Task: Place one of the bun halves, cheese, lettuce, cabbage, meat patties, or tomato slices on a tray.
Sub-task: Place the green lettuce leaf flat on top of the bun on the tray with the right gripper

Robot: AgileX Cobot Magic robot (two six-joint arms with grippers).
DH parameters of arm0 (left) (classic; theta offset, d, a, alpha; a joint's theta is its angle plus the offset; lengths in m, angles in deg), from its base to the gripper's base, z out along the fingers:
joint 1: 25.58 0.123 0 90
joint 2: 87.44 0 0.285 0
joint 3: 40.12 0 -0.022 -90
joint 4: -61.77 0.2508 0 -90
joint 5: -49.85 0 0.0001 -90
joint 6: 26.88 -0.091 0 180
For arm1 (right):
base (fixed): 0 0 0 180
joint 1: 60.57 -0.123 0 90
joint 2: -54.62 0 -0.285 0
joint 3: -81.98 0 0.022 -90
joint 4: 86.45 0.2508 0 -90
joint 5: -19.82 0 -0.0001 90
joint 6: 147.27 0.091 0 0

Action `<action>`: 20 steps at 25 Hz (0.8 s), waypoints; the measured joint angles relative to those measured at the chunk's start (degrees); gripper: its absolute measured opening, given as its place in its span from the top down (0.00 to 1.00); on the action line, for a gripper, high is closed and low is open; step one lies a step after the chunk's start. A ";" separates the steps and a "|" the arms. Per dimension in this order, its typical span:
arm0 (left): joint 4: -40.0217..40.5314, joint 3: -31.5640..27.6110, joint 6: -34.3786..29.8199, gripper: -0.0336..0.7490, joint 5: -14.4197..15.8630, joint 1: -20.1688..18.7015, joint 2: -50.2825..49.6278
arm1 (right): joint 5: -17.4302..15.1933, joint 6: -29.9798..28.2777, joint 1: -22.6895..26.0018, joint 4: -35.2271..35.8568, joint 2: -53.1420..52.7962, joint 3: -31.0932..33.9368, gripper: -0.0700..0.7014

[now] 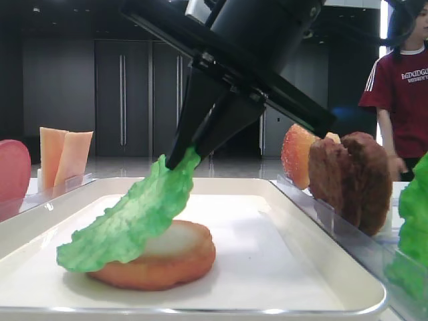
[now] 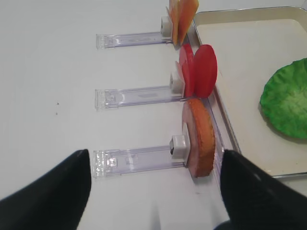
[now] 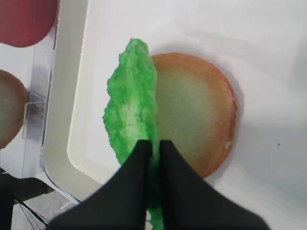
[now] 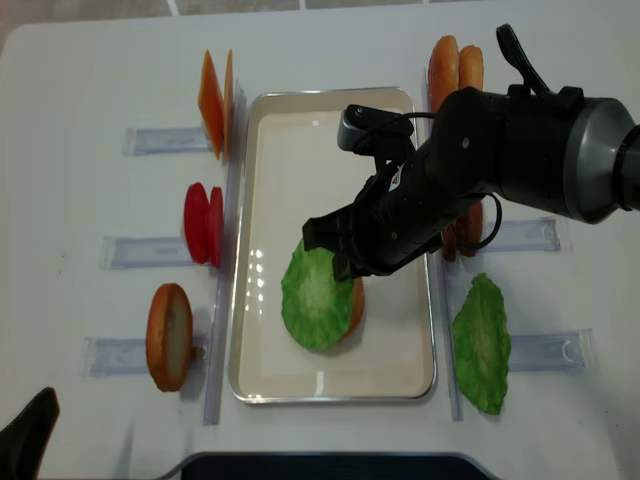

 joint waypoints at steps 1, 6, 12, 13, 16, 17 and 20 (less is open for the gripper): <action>0.00 0.00 0.00 0.14 0.00 0.00 0.00 | 0.00 0.00 0.00 -0.12 0.00 0.00 0.83; 0.00 0.00 0.00 0.14 0.00 0.00 0.00 | 0.00 0.32 0.00 -0.49 0.00 0.00 0.62; 0.00 0.00 0.00 0.14 0.00 0.00 0.00 | -0.10 2.40 0.00 -1.04 0.00 -0.13 0.32; 0.00 0.00 0.00 0.14 0.00 0.00 0.00 | -0.38 2.54 0.00 -1.61 0.00 -0.43 0.30; 0.00 0.00 0.00 0.14 0.00 0.00 0.00 | -1.91 5.73 0.00 -4.54 0.00 -2.45 0.28; 0.00 0.00 0.00 0.14 0.00 0.00 0.00 | -2.63 7.09 0.00 -5.92 0.00 -3.19 0.27; 0.00 0.00 0.00 0.14 0.00 0.00 0.00 | -6.82 12.38 0.00 -11.29 0.00 -5.70 0.27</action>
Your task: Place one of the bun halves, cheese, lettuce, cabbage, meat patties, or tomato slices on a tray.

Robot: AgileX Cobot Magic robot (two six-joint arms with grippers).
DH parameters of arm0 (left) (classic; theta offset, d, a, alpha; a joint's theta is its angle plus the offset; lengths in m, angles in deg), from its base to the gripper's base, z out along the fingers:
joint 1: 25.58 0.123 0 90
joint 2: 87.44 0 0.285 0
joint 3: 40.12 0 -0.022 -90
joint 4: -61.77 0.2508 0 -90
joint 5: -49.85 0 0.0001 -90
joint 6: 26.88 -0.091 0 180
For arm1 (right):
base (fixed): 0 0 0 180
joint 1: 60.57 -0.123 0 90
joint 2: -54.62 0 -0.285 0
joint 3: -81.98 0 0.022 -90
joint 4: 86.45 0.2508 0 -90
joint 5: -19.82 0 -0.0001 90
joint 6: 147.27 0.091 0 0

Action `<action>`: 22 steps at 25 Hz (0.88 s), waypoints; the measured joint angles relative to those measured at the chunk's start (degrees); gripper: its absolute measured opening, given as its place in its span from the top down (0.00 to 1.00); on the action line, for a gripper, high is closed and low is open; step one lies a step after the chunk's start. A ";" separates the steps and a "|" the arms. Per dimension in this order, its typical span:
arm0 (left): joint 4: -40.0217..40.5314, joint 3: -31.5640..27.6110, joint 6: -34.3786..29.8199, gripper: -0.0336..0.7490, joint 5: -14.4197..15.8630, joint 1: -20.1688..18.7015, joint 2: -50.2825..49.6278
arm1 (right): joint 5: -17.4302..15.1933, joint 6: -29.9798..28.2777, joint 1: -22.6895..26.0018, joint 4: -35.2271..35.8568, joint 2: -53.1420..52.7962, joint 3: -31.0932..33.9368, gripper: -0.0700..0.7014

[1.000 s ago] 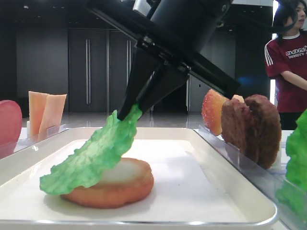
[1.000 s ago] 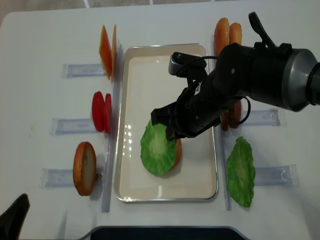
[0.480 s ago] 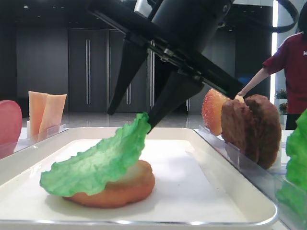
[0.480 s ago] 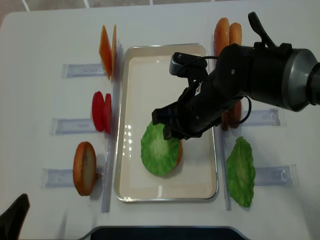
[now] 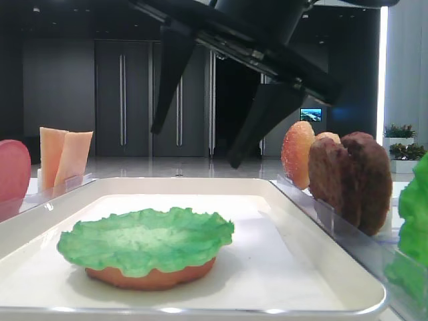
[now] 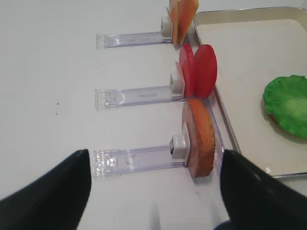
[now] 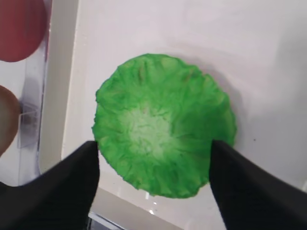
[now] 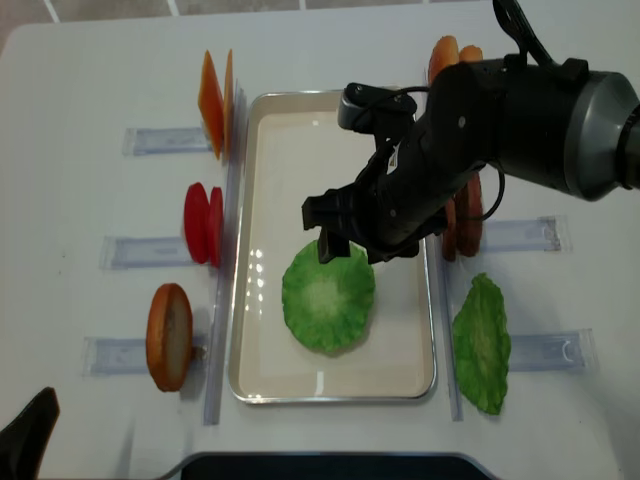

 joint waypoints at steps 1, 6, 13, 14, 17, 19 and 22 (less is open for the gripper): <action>0.00 0.00 0.00 0.14 0.00 0.00 0.00 | -1.36 1.58 0.00 -1.84 -0.05 -0.86 0.27; 0.00 0.00 0.01 0.14 0.00 0.00 0.00 | -8.82 8.13 0.00 -10.94 -0.05 -4.84 0.27; 0.00 0.00 0.06 0.14 0.00 0.00 0.00 | -17.21 10.72 0.00 -18.39 -1.24 -10.98 0.27; 0.00 0.00 0.06 0.14 0.00 0.00 0.00 | -18.05 10.85 0.00 -19.45 -1.81 -11.72 0.27; 0.00 0.00 0.06 0.14 0.00 0.00 0.00 | -20.46 10.96 0.19 -22.41 -3.73 -14.10 0.27; 0.00 0.00 0.06 0.14 0.00 0.00 0.00 | -22.14 10.96 0.94 -23.73 -5.06 -15.05 0.27; 0.00 0.00 0.06 0.14 0.00 0.00 0.00 | -24.93 10.18 3.73 -24.17 -6.70 -15.34 0.27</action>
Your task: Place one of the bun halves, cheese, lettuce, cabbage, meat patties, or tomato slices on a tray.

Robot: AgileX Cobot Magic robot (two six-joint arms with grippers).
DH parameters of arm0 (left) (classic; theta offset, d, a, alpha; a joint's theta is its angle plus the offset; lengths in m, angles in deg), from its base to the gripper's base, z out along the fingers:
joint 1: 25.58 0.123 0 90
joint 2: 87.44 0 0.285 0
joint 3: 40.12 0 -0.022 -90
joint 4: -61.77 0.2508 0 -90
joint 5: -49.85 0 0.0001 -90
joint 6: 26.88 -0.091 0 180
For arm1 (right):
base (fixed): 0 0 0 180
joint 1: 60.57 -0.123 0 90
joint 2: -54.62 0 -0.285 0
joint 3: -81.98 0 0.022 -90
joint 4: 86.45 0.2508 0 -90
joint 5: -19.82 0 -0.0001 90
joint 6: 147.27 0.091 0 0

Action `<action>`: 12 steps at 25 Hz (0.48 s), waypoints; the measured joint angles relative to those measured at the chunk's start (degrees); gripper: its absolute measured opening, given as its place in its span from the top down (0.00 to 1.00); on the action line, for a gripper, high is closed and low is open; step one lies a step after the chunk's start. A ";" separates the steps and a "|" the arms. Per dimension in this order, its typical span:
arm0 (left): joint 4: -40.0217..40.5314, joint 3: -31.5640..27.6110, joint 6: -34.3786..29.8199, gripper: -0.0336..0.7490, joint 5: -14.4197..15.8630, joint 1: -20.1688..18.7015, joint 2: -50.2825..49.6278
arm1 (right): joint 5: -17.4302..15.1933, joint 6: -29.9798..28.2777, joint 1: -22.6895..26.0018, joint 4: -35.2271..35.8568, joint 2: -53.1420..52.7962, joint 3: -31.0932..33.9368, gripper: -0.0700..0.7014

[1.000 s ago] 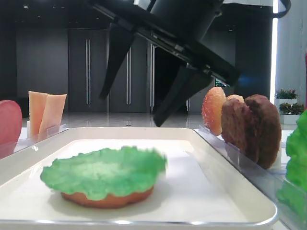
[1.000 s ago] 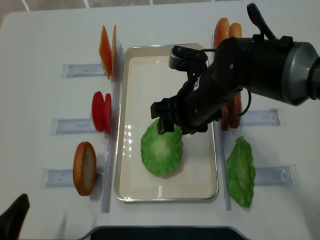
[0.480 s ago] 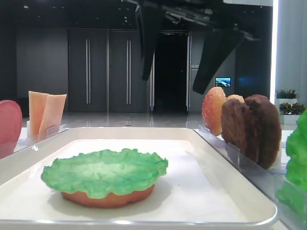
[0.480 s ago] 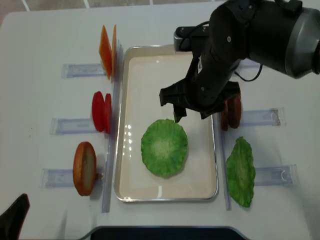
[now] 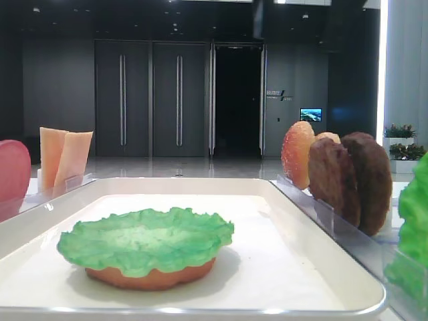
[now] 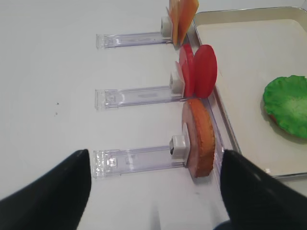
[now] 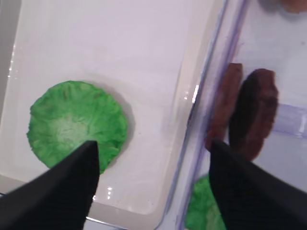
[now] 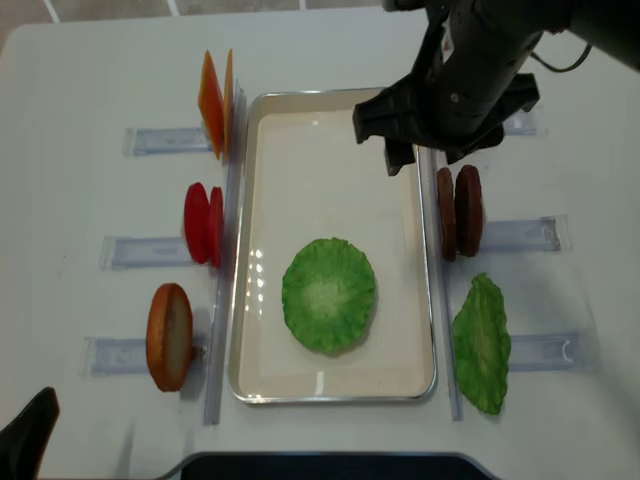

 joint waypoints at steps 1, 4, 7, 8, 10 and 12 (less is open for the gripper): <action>0.00 0.00 0.00 0.14 0.00 0.00 0.00 | -0.93 -0.62 1.16 -0.08 -0.26 0.00 0.27; 0.00 0.00 0.00 0.14 0.00 0.00 0.00 | -2.21 -2.72 6.04 -0.20 -0.85 0.00 0.27; 0.00 0.00 0.00 0.14 0.00 0.00 0.00 | -2.40 -5.59 10.98 -0.20 -0.91 0.00 0.27; 0.00 0.00 0.00 0.14 0.00 0.00 0.00 | -2.40 -6.67 12.80 -0.20 -0.91 0.00 0.27; 0.00 0.00 0.00 0.14 0.00 0.00 0.00 | -2.40 -8.61 16.42 -0.09 -0.91 0.00 0.27; 0.00 0.00 0.00 0.14 0.00 0.00 0.00 | -2.40 -10.73 20.43 -0.02 -0.91 0.00 0.27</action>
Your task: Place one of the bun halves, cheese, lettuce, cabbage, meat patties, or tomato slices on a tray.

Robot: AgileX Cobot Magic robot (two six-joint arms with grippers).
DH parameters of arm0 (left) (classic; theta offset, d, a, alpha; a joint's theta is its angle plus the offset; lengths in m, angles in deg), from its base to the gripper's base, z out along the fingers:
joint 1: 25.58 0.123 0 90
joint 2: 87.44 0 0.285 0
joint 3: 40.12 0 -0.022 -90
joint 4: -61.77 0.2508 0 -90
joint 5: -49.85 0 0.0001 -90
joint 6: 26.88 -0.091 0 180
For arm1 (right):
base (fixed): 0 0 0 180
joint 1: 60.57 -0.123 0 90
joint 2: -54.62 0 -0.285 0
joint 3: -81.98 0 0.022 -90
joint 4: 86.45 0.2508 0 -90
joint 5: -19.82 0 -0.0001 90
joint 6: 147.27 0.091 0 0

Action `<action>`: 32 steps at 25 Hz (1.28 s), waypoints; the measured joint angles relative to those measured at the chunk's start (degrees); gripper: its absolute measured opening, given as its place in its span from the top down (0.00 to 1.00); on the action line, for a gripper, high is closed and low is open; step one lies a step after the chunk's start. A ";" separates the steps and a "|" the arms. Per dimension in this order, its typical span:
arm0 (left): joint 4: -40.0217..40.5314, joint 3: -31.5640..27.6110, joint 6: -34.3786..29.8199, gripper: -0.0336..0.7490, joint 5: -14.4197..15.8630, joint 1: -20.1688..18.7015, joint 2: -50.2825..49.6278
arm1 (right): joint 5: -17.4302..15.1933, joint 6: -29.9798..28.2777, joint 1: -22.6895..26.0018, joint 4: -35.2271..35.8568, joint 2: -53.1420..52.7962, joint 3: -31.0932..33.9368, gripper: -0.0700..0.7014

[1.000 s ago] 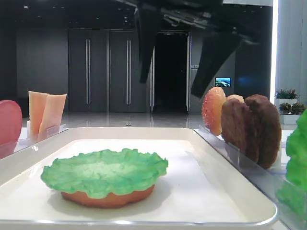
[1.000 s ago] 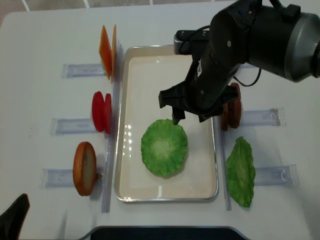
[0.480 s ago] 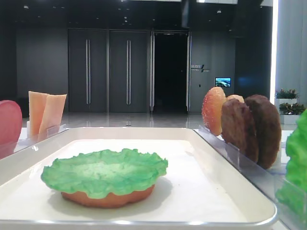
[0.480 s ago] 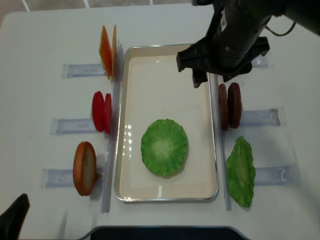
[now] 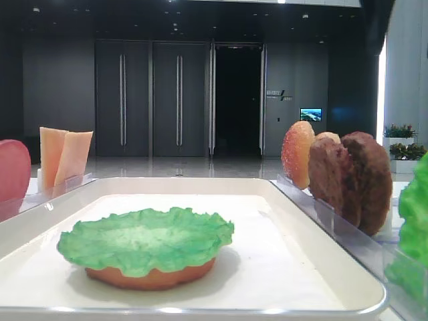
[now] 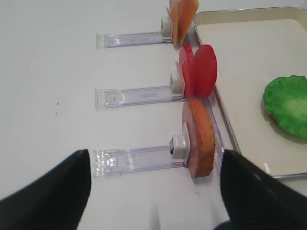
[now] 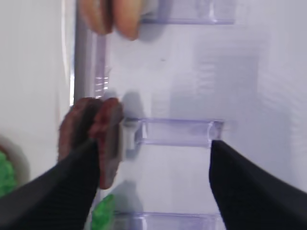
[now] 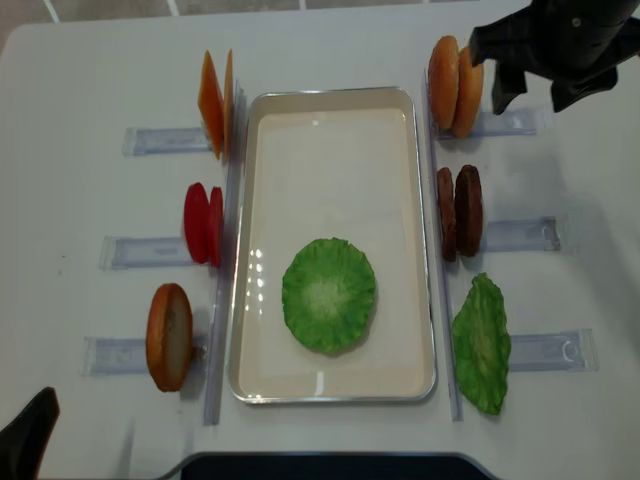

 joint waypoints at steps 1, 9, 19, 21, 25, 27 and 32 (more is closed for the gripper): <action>0.00 0.00 0.00 0.14 0.00 0.00 0.00 | 0.00 -1.16 2.17 -0.06 0.00 0.00 0.27; 0.00 0.00 0.00 0.14 0.00 0.00 0.00 | -0.18 -8.21 14.62 -0.41 0.00 0.75 0.28; 0.00 0.00 0.05 0.14 0.00 0.00 0.00 | -0.06 -11.72 16.51 0.91 -4.75 5.83 0.28; 0.00 0.00 0.05 0.14 0.00 0.00 0.00 | -0.12 -12.20 16.51 0.96 -7.70 9.60 0.28; 0.00 0.00 0.05 0.14 0.00 0.00 0.00 | -0.12 -12.38 16.51 0.96 -13.95 16.88 0.28; 0.00 0.00 0.05 0.14 0.00 0.00 0.00 | -0.19 -12.23 16.51 0.96 -17.00 20.66 0.28; 0.00 0.00 0.05 0.14 0.00 0.00 0.00 | -0.19 -10.22 16.51 1.17 -25.89 29.29 0.28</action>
